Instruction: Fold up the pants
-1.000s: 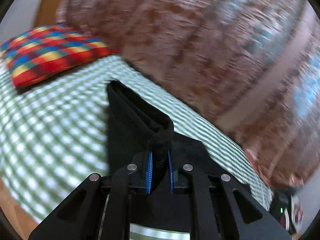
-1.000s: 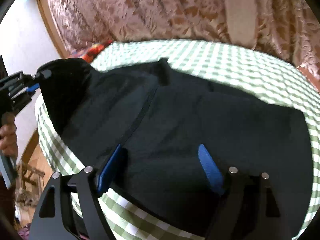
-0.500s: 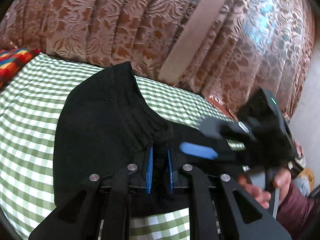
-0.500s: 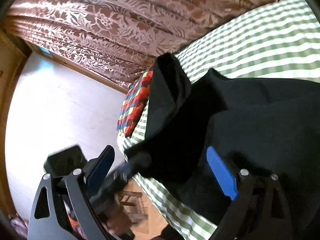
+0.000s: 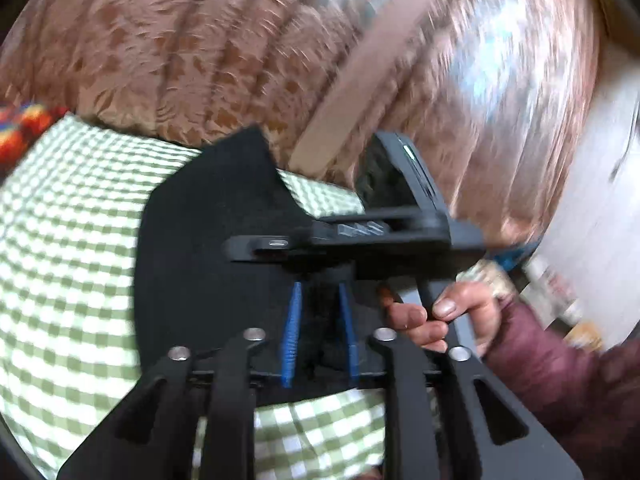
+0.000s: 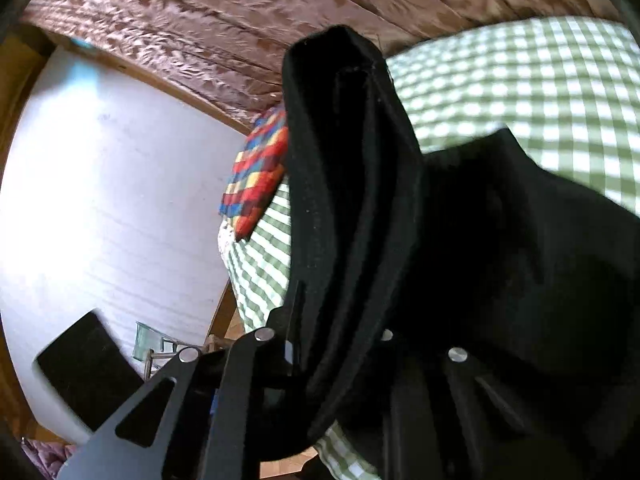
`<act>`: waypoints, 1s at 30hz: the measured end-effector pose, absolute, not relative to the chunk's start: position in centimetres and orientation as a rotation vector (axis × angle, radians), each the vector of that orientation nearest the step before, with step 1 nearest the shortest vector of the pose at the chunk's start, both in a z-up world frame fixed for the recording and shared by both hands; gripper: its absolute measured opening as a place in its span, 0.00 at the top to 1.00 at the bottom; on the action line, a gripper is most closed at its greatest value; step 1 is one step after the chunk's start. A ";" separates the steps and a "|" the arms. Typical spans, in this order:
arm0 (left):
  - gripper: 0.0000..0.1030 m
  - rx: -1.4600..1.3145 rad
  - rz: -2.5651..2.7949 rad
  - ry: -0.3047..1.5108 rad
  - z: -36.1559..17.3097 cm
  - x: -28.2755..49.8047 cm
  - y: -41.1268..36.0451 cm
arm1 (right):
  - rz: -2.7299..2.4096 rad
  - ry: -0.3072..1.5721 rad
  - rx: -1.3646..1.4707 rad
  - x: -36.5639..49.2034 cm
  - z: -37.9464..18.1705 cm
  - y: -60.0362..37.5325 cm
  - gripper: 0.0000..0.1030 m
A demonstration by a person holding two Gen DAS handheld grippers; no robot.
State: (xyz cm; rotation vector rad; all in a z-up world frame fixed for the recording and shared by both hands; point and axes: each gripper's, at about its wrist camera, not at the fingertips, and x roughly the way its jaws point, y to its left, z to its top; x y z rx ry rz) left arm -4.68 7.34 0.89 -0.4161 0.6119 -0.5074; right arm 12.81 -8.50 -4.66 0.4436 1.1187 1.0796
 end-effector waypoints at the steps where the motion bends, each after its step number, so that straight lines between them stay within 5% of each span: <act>1: 0.79 -0.468 -0.481 0.590 1.2 -5.3 9.5 | 1.085 1.106 0.445 12.7 -4.0 -8.6 0.86; 8: 0.79 -0.570 -0.257 0.601 0.0 -5.1 16.0 | 1.117 1.015 0.447 10.9 0.4 -10.4 0.86; 18: 0.79 -0.525 -0.469 0.705 -1.9 0.4 8.3 | 1.005 0.908 0.439 8.7 3.6 -21.2 0.86; 30: 0.79 -0.290 -0.764 0.910 -5.1 0.7 -3.5 | 0.626 1.070 0.603 8.9 -10.5 -34.4 0.85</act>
